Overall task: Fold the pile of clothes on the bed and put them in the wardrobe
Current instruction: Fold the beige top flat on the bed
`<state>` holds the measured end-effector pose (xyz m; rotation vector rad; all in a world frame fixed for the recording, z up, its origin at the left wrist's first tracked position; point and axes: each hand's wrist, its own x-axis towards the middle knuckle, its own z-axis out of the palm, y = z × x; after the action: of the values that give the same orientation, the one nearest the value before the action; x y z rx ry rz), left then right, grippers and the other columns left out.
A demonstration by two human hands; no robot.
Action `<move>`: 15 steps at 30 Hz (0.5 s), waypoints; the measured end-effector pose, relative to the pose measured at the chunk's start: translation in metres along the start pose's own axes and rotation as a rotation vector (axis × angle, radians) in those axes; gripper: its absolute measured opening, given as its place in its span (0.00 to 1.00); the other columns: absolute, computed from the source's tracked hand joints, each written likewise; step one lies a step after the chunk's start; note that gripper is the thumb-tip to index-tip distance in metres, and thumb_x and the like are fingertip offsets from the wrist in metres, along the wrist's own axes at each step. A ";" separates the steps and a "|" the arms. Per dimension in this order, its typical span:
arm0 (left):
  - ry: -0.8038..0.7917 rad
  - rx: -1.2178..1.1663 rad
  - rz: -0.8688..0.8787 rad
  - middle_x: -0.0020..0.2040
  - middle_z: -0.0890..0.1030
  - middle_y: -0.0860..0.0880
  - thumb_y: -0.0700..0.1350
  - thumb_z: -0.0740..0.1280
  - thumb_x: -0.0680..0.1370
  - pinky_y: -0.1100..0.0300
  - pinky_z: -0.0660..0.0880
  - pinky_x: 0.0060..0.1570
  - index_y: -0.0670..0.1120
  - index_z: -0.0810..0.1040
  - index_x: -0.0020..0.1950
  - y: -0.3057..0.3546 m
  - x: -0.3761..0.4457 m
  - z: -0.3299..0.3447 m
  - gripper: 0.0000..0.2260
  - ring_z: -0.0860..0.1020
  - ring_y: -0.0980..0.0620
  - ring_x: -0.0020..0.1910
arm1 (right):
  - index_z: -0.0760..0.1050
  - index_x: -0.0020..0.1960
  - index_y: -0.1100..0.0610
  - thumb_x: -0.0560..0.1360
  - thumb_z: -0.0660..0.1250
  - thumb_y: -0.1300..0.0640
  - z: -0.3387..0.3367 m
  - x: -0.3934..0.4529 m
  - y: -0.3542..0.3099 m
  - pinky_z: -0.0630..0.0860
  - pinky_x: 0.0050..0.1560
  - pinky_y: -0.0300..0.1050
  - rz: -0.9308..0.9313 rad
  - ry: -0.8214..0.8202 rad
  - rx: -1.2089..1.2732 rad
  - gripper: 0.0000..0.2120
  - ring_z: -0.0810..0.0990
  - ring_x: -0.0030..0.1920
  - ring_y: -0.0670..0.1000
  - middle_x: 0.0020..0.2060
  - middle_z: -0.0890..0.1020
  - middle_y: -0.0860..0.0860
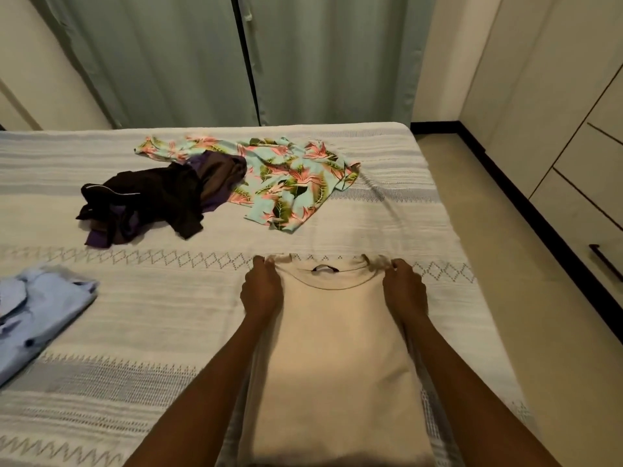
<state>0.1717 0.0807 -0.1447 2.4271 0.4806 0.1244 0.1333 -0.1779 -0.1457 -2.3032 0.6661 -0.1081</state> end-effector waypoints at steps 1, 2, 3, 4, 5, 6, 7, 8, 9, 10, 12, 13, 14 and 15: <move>-0.001 0.023 0.002 0.56 0.80 0.38 0.54 0.51 0.85 0.48 0.71 0.51 0.44 0.71 0.59 -0.001 0.000 0.000 0.16 0.78 0.36 0.56 | 0.74 0.66 0.53 0.82 0.55 0.52 0.001 -0.002 0.000 0.74 0.56 0.55 -0.002 0.023 -0.015 0.16 0.78 0.58 0.64 0.58 0.80 0.60; -0.002 0.036 0.000 0.57 0.80 0.38 0.53 0.52 0.85 0.48 0.71 0.51 0.44 0.71 0.59 -0.002 0.000 -0.001 0.15 0.78 0.36 0.56 | 0.74 0.65 0.53 0.82 0.55 0.52 0.001 -0.005 -0.001 0.74 0.56 0.55 -0.006 0.040 -0.024 0.16 0.78 0.58 0.64 0.58 0.80 0.60; -0.002 0.037 -0.009 0.57 0.79 0.38 0.53 0.53 0.85 0.48 0.71 0.51 0.44 0.71 0.59 -0.004 -0.003 -0.004 0.14 0.77 0.36 0.56 | 0.73 0.66 0.53 0.82 0.55 0.50 0.001 -0.011 -0.002 0.74 0.55 0.55 -0.010 0.053 -0.018 0.16 0.78 0.59 0.64 0.59 0.80 0.59; -0.006 0.012 -0.018 0.58 0.79 0.39 0.53 0.55 0.85 0.47 0.71 0.52 0.45 0.70 0.59 -0.005 -0.005 -0.006 0.13 0.77 0.36 0.56 | 0.71 0.68 0.52 0.82 0.56 0.48 -0.001 -0.015 -0.003 0.73 0.56 0.56 -0.018 0.063 0.005 0.17 0.77 0.60 0.63 0.62 0.78 0.58; -0.009 -0.026 -0.019 0.60 0.78 0.40 0.52 0.56 0.84 0.46 0.72 0.53 0.45 0.70 0.60 -0.006 -0.011 -0.011 0.12 0.77 0.37 0.57 | 0.69 0.71 0.53 0.83 0.56 0.46 -0.002 -0.023 -0.002 0.72 0.59 0.56 -0.031 0.070 0.039 0.20 0.76 0.63 0.63 0.66 0.76 0.57; -0.011 -0.054 -0.010 0.62 0.76 0.40 0.52 0.57 0.84 0.45 0.72 0.55 0.45 0.69 0.62 -0.007 -0.018 -0.016 0.13 0.76 0.37 0.59 | 0.67 0.73 0.54 0.83 0.57 0.45 -0.003 -0.029 -0.001 0.71 0.61 0.56 -0.054 0.078 0.055 0.22 0.74 0.64 0.62 0.68 0.73 0.57; -0.008 -0.047 0.014 0.64 0.75 0.41 0.52 0.58 0.84 0.44 0.72 0.57 0.45 0.69 0.65 -0.008 -0.025 -0.019 0.14 0.75 0.37 0.60 | 0.66 0.75 0.55 0.82 0.58 0.46 -0.005 -0.037 0.001 0.71 0.62 0.56 -0.081 0.081 0.046 0.24 0.73 0.66 0.62 0.69 0.71 0.57; 0.001 0.009 0.071 0.65 0.73 0.41 0.52 0.59 0.83 0.44 0.71 0.57 0.45 0.69 0.67 -0.011 -0.039 -0.025 0.16 0.74 0.36 0.61 | 0.65 0.75 0.56 0.82 0.59 0.47 -0.009 -0.050 0.004 0.71 0.63 0.56 -0.109 0.079 0.021 0.24 0.72 0.66 0.62 0.70 0.70 0.58; 0.021 0.083 0.157 0.66 0.73 0.41 0.51 0.60 0.83 0.44 0.72 0.57 0.45 0.69 0.69 -0.013 -0.049 -0.027 0.17 0.74 0.37 0.61 | 0.65 0.75 0.56 0.82 0.60 0.47 -0.011 -0.060 0.007 0.72 0.64 0.56 -0.140 0.068 -0.014 0.25 0.71 0.66 0.62 0.70 0.69 0.58; 0.031 0.140 0.259 0.65 0.74 0.41 0.51 0.61 0.83 0.45 0.72 0.57 0.45 0.70 0.69 -0.018 -0.065 -0.031 0.17 0.75 0.37 0.60 | 0.65 0.75 0.55 0.82 0.60 0.47 -0.015 -0.077 0.013 0.72 0.64 0.56 -0.170 0.045 -0.045 0.25 0.70 0.67 0.61 0.70 0.68 0.57; 0.005 0.155 0.486 0.62 0.77 0.43 0.49 0.64 0.81 0.48 0.74 0.54 0.46 0.75 0.66 -0.029 -0.091 -0.036 0.15 0.77 0.40 0.56 | 0.66 0.75 0.53 0.82 0.60 0.45 -0.016 -0.104 0.025 0.71 0.66 0.56 -0.252 -0.018 -0.097 0.25 0.68 0.68 0.60 0.72 0.66 0.56; -0.014 0.143 0.609 0.60 0.79 0.46 0.49 0.66 0.80 0.50 0.76 0.53 0.47 0.77 0.63 -0.035 -0.106 -0.040 0.13 0.79 0.43 0.54 | 0.66 0.75 0.52 0.81 0.59 0.43 -0.018 -0.120 0.031 0.69 0.68 0.56 -0.288 -0.041 -0.115 0.25 0.67 0.70 0.59 0.74 0.65 0.55; -0.040 0.136 0.726 0.58 0.81 0.48 0.50 0.67 0.79 0.52 0.76 0.52 0.48 0.79 0.61 -0.041 -0.118 -0.042 0.12 0.80 0.46 0.54 | 0.67 0.75 0.50 0.81 0.57 0.39 -0.019 -0.132 0.036 0.66 0.70 0.56 -0.323 -0.051 -0.149 0.26 0.65 0.73 0.58 0.75 0.64 0.53; -0.083 0.128 0.814 0.59 0.81 0.49 0.51 0.67 0.80 0.51 0.77 0.53 0.49 0.79 0.61 -0.049 -0.136 -0.047 0.12 0.80 0.48 0.56 | 0.67 0.75 0.47 0.80 0.52 0.34 -0.022 -0.150 0.040 0.64 0.72 0.57 -0.366 -0.063 -0.199 0.29 0.63 0.75 0.56 0.76 0.64 0.51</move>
<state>0.0206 0.0935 -0.1340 2.5936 -0.5741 0.3408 -0.0191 -0.1427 -0.1395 -2.5887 0.2249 -0.1435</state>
